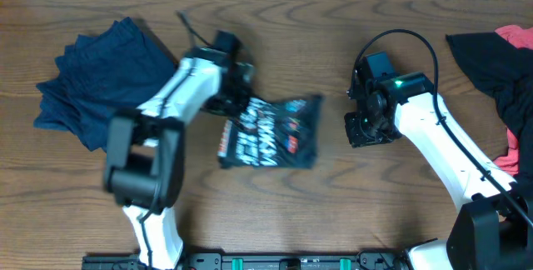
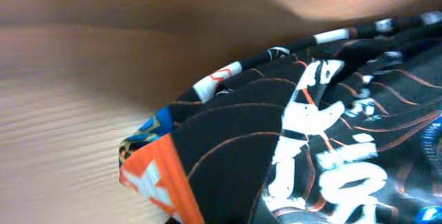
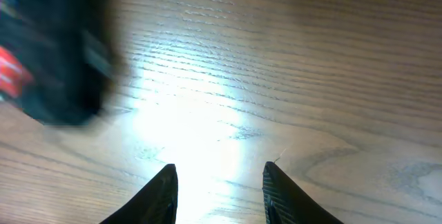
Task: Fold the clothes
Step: 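Grasp the jersey bundle with the left gripper and carry it upper left, then place the bundle onto the navy garment stack and release it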
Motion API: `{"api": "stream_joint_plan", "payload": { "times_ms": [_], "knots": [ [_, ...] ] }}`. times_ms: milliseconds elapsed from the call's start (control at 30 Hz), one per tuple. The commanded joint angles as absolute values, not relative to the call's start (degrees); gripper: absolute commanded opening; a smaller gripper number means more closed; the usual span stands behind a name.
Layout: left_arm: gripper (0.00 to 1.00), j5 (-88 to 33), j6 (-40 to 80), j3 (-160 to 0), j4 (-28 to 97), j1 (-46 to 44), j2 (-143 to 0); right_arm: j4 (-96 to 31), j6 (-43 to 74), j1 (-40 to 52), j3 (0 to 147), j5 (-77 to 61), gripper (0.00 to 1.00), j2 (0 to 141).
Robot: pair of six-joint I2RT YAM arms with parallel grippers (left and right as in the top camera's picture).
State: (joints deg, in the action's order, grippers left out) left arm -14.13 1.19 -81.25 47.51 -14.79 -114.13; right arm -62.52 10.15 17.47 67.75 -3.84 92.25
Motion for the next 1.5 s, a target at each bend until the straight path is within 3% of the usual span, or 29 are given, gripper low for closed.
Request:
{"api": "stream_joint_plan", "payload": {
  "times_ms": [0, 367, 767, 1233, 1333, 1367, 1433, 1467],
  "knots": [
    [0.06, 1.41, 1.02, -81.45, 47.44, -10.87, -106.45, -62.52, 9.58, 17.12, 67.70, -2.98, 0.38, 92.16],
    [0.06, 17.76, -13.02, -81.49, 37.32, 0.45, -95.92, -62.33, 9.58, 16.73, 67.70, -2.74, 0.39, 92.16],
    [0.06, 18.04, -15.64, -81.56, 22.92, 11.57, -95.92, -62.15, 9.58, 16.71, 67.70, -1.91, 0.40, 92.16],
    [0.08, 14.57, -15.59, -81.56, 20.93, 20.91, -102.10, -62.39, 9.58, 16.71, 67.70, -1.91, 0.40, 92.16],
    [0.15, 14.57, -15.59, -81.56, 20.03, 22.31, -103.18, -62.43, 9.56, 16.71, 67.70, -1.91, 0.40, 92.16],
    [0.25, 14.57, -15.59, -81.54, 19.55, 22.70, -103.48, -62.43, 9.56, 16.71, 67.70, -1.91, 0.40, 92.16],
    [0.58, 14.59, -15.59, -81.56, 18.26, 23.55, -104.09, -62.43, 9.58, 16.71, 67.70, -1.91, 0.40, 92.16],
    [0.69, 14.61, -15.16, -81.56, 17.39, 24.10, -104.18, -62.46, 9.56, 16.71, 67.70, -1.91, 0.40, 92.16]
  ]
}}
